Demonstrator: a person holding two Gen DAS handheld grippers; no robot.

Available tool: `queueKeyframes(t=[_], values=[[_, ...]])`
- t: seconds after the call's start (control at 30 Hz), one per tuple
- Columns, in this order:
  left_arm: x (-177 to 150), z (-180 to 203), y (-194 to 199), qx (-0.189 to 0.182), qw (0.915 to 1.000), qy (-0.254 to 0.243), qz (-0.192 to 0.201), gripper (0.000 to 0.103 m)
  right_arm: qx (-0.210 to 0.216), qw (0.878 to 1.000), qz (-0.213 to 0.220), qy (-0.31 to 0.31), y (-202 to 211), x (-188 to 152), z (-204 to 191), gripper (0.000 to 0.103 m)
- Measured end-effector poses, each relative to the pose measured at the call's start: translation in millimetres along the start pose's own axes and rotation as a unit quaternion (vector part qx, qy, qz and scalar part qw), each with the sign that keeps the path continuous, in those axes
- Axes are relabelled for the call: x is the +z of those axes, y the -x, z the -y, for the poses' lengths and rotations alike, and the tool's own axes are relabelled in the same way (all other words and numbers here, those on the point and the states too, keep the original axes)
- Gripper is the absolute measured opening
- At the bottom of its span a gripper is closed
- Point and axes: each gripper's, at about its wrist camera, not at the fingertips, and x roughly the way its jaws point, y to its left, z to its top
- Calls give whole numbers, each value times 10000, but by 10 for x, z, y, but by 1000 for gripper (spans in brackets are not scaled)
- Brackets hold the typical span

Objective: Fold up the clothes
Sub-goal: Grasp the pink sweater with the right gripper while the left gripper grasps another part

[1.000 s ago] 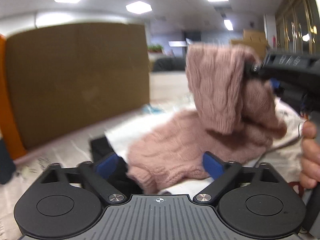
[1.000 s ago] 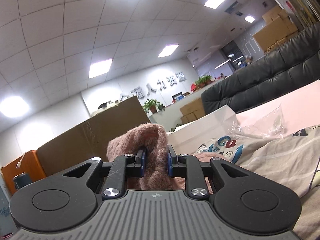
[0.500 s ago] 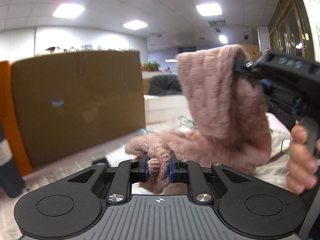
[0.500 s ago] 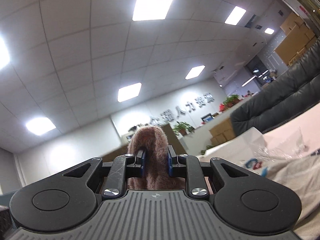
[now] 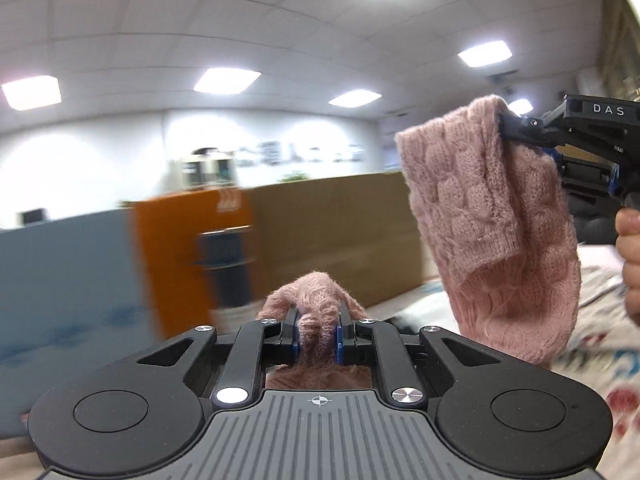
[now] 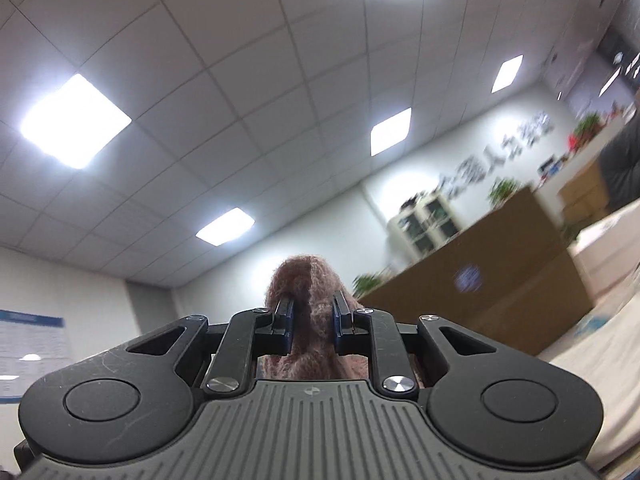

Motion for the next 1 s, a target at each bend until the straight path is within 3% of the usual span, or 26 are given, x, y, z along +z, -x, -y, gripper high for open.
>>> queueKeyframes(t=[0.13,0.27,0.43,0.53,0.7,0.77,0.8,0.83,0.87,0.9,0.93,1.0], values=[[-65,-358,555,821,9959,-298,-214,14,335,9974,-589,-253,-278,-326,-307,16],[-105,-651,1014,1508,9852,-574,-586,14,512,9902,-1250,-357,-547,-680,-580,16],[-361,-947,1174,1857,9777,-48,-979,16,242,9810,-1915,-199,-810,-1042,-603,16],[-508,-1004,1075,1814,9762,269,-1162,25,-188,9764,-2152,2,-877,-1079,-411,16],[-580,-1119,1210,1756,9767,228,-1213,63,-780,9590,-2657,599,-808,-1210,-12,16],[-521,-1083,1355,1933,9732,-4,-1243,64,-951,9490,-2912,742,-777,-1274,58,20],[-487,-1057,1462,2071,9696,-174,-1292,65,-1026,9441,-3028,810,-759,-1302,77,28],[-453,-1031,1568,2208,9655,-344,-1339,66,-1096,9403,-3095,895,-744,-1320,80,46],[-416,-997,1689,2408,9586,-563,-1409,68,-1158,9382,-3112,976,-727,-1320,79,56],[-373,-953,1825,2679,9480,-838,-1503,69,-1212,9361,-3127,1064,-719,-1313,73,74],[-329,-916,1966,2951,9356,-1112,-1585,74,-1258,9338,-3137,1169,-706,-1304,61,81],[-230,-868,2254,3502,9048,-1651,-1773,81,-1316,9288,-3148,1443,-671,-1285,17,85]])
